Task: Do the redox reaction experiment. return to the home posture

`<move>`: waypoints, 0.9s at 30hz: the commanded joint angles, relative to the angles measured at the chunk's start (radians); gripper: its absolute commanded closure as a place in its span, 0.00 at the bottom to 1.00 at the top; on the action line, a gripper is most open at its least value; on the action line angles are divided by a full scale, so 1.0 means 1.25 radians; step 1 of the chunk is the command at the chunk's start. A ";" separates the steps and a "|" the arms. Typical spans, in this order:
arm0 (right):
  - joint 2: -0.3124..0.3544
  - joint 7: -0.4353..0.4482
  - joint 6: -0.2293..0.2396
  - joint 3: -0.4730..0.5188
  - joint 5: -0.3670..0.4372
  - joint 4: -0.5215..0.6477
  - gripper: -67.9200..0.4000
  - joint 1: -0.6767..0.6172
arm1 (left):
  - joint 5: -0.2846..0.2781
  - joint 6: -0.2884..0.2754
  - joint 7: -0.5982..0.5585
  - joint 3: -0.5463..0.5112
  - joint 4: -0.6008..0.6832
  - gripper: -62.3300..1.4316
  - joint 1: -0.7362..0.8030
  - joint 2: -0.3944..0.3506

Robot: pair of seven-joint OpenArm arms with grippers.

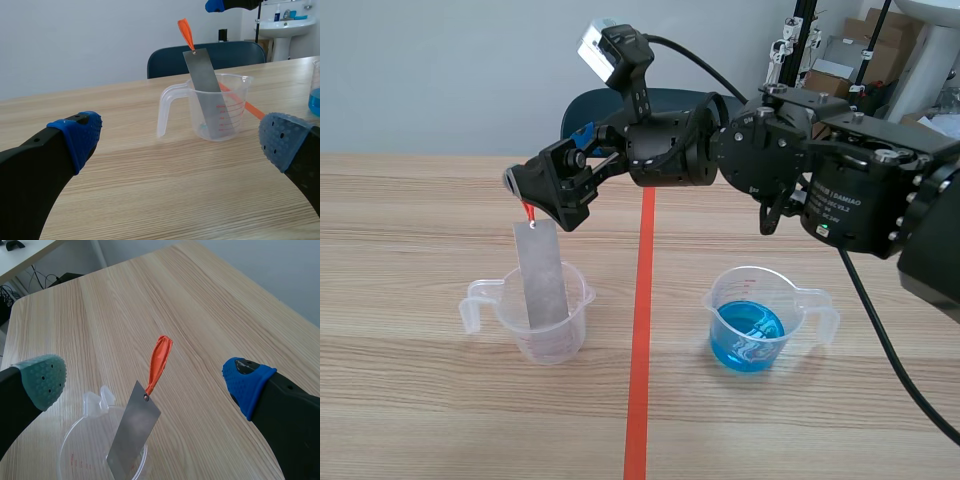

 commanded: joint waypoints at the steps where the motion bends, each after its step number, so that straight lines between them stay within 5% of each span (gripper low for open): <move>1: 0.002 0.009 0.001 0.012 0.006 0.020 0.01 0.022 | -0.005 0.002 -0.007 -0.005 0.013 0.00 0.002 -0.005; 27: 0.002 -0.004 0.001 0.009 0.005 0.020 0.01 0.022 | -0.005 0.002 -0.007 -0.005 0.013 0.00 0.002 -0.005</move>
